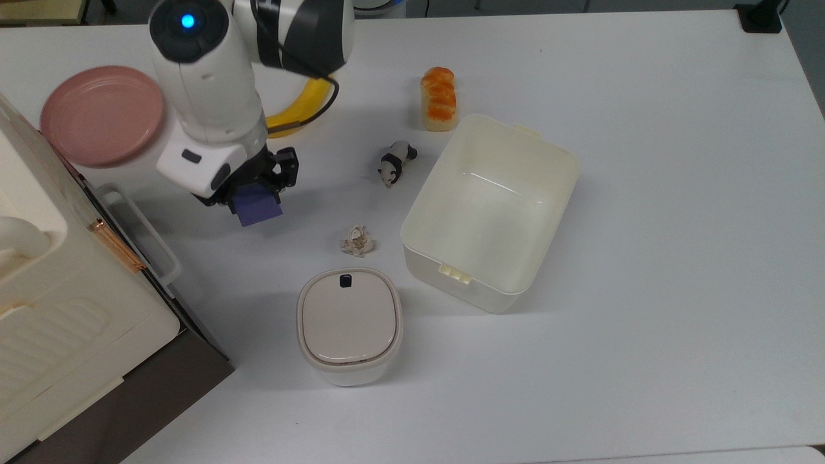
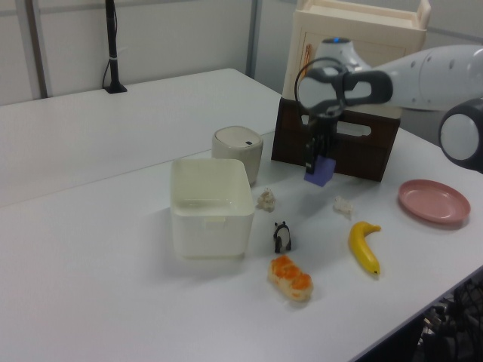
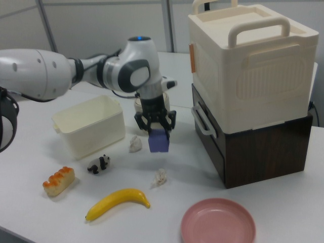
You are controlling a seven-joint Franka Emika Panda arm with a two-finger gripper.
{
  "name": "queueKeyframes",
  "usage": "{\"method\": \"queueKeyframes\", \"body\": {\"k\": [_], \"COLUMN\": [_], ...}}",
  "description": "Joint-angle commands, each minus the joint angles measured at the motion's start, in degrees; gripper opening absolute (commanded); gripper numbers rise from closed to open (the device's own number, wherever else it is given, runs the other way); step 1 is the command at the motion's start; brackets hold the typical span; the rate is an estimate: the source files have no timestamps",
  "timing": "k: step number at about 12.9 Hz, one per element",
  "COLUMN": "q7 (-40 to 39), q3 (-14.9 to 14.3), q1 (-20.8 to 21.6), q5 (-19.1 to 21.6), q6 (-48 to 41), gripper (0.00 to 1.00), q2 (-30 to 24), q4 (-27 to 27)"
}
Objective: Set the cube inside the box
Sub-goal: 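Lift the purple cube and carry it over the cream box, then lower the cube into the cream box and open the gripper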
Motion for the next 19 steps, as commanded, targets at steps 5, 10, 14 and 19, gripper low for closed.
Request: {"method": "queueKeyframes", "body": {"k": [5, 10, 14, 19], "q7": [25.7, 33.9, 37.5, 38.9], "q3": [12.2, 12.3, 12.3, 12.0], "q1": [6.6, 14.0, 16.2, 15.3], "q5": [0.6, 0.2, -0.3, -2.1], "q6": [-2.3, -2.5, -2.5, -3.4], "gripper": [0.39, 0.44, 1.0, 1.0], "q2": [-3.8, -4.1, -2.5, -4.8], "q4": [4.0, 7.4, 7.0, 7.0]}}
